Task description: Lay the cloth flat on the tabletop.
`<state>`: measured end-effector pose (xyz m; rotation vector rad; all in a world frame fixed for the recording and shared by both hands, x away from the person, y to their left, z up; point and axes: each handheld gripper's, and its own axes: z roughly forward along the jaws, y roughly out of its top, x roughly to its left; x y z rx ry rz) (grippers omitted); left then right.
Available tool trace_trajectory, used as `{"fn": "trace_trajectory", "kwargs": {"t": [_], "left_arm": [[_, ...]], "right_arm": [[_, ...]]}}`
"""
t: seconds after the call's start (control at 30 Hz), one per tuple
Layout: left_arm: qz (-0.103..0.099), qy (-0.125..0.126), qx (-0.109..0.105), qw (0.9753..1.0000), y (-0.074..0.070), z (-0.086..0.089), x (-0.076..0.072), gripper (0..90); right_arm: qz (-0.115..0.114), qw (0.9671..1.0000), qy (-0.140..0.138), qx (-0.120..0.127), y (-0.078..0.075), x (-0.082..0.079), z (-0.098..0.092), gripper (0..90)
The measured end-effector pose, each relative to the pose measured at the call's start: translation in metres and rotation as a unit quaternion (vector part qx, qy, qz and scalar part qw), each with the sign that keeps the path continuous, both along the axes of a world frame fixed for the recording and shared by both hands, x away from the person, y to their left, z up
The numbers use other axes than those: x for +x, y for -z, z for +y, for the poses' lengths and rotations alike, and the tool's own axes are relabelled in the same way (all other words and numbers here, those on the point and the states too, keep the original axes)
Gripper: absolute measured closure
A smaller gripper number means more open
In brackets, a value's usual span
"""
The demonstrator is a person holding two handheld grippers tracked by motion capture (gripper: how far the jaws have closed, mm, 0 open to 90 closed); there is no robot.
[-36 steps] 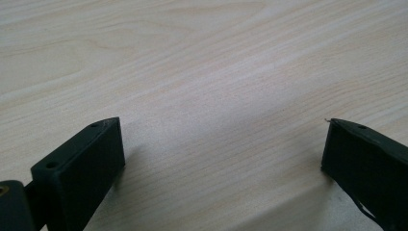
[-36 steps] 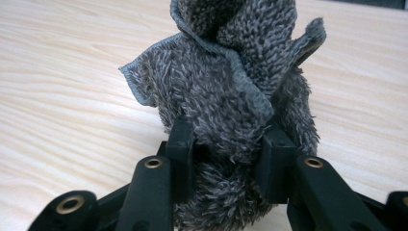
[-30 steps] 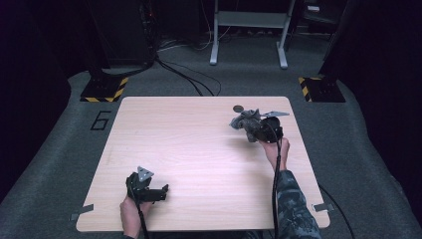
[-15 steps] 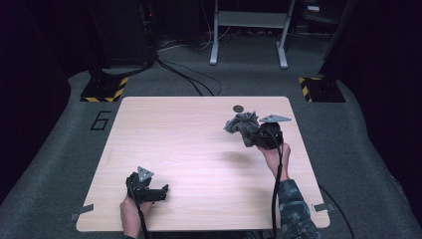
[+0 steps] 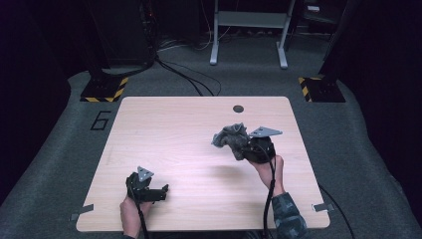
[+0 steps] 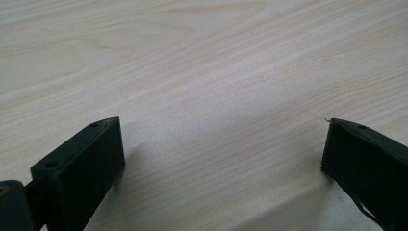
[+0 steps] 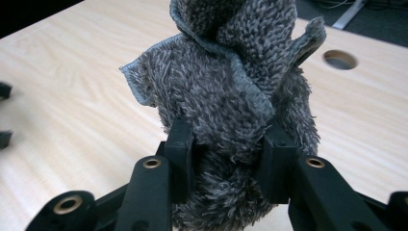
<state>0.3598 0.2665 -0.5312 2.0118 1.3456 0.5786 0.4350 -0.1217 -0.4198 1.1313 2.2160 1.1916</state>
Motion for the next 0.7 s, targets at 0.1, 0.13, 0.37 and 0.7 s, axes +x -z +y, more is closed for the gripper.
{"fn": "trace_trajectory", "kwargs": {"t": [0.1,0.13,0.37,0.7], "left_arm": [[0.0,0.0,0.0,1.0,0.0,0.0,0.0,0.9],[0.0,0.0,0.0,1.0,0.0,0.0,0.0,0.9],[-0.001,0.0,0.001,1.0,0.0,0.0,0.0,0.8],[0.0,0.0,0.001,1.0,0.0,0.0,0.0,0.8]], "right_arm": [[0.006,0.9999,-0.009,0.0,0.005,-0.008,0.007,63.1],[0.008,0.9999,-0.016,0.0,0.007,-0.011,0.01,63.1],[0.013,0.9986,-0.051,-0.003,0.018,-0.032,0.032,62.9],[0.035,0.9954,-0.089,-0.002,0.034,-0.057,0.055,62.3]]}}
